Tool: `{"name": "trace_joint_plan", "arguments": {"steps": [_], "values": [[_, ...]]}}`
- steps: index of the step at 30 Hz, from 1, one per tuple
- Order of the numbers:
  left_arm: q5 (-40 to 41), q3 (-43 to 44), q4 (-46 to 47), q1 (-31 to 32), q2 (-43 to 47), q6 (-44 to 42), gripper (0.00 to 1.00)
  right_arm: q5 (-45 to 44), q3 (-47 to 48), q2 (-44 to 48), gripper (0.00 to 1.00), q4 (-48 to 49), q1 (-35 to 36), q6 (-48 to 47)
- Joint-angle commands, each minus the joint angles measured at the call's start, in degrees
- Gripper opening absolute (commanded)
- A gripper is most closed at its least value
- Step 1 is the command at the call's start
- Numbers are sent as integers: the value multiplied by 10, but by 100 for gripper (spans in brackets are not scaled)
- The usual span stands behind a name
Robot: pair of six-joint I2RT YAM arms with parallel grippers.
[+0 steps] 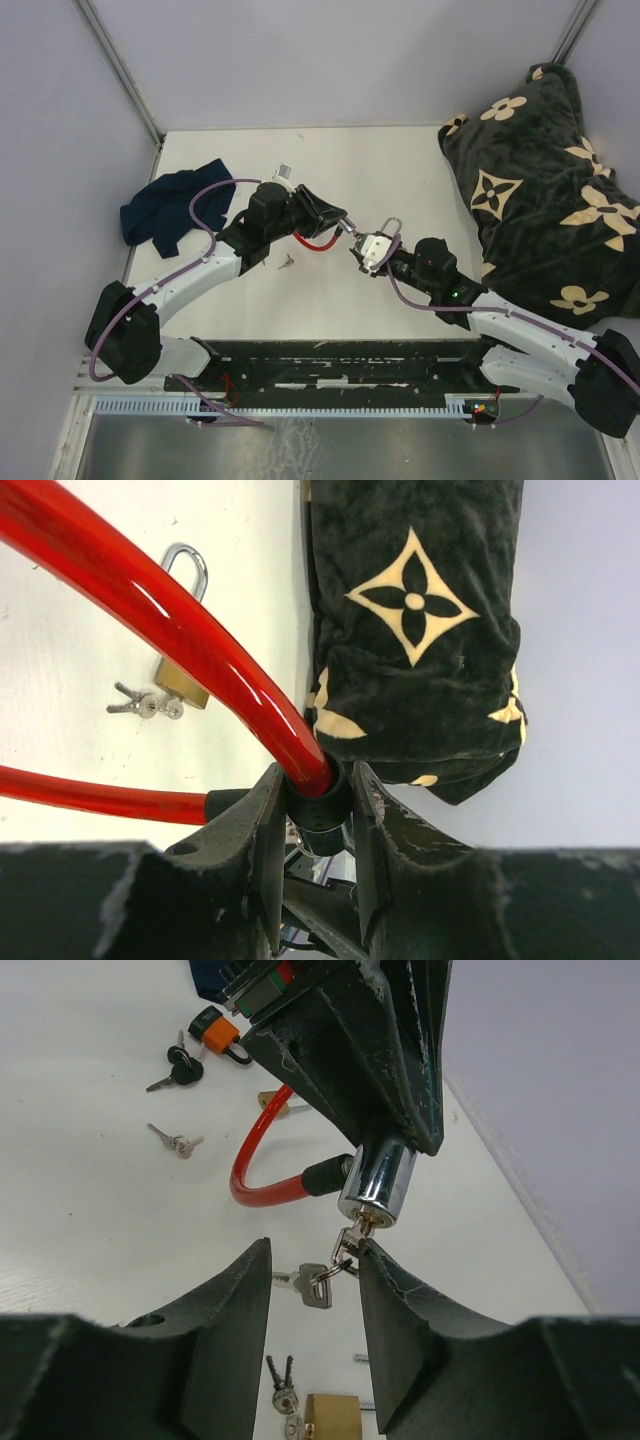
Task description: Unlock with the key
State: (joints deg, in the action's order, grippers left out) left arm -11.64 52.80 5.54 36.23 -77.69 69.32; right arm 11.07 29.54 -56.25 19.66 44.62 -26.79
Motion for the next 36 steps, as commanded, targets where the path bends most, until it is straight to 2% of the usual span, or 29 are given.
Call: {"name": "trace_joint_plan", "arguments": {"steps": [1, 4, 9, 16, 18, 24, 29, 34, 36], "values": [[6, 35, 27, 6, 9, 12, 3, -72, 4, -26, 45, 67, 20, -52], [6, 35, 26, 6, 10, 13, 3, -103, 3, -40, 38, 83, 29, -62], [3, 33, 25, 6, 12, 16, 3, -150, -12, -46, 32, 105, 37, -73], [-2, 32, 30, 8, 12, 19, 3, -143, -13, -36, 18, 103, 37, -19], [0, 31, 30, 8, 13, 20, 3, -136, -10, -32, 18, 100, 37, 1], [7, 31, 38, 8, 13, 18, 3, -123, -7, -11, 21, 91, 36, 57], [21, 38, 36, 8, 12, 19, 3, -131, -10, 21, 39, 66, 36, 84], [29, 53, 31, 8, 5, 26, 3, -146, -33, 72, 51, 69, 36, 117], [34, 57, 31, 8, 3, 31, 3, -150, -44, 97, 53, 68, 36, 129]]}}
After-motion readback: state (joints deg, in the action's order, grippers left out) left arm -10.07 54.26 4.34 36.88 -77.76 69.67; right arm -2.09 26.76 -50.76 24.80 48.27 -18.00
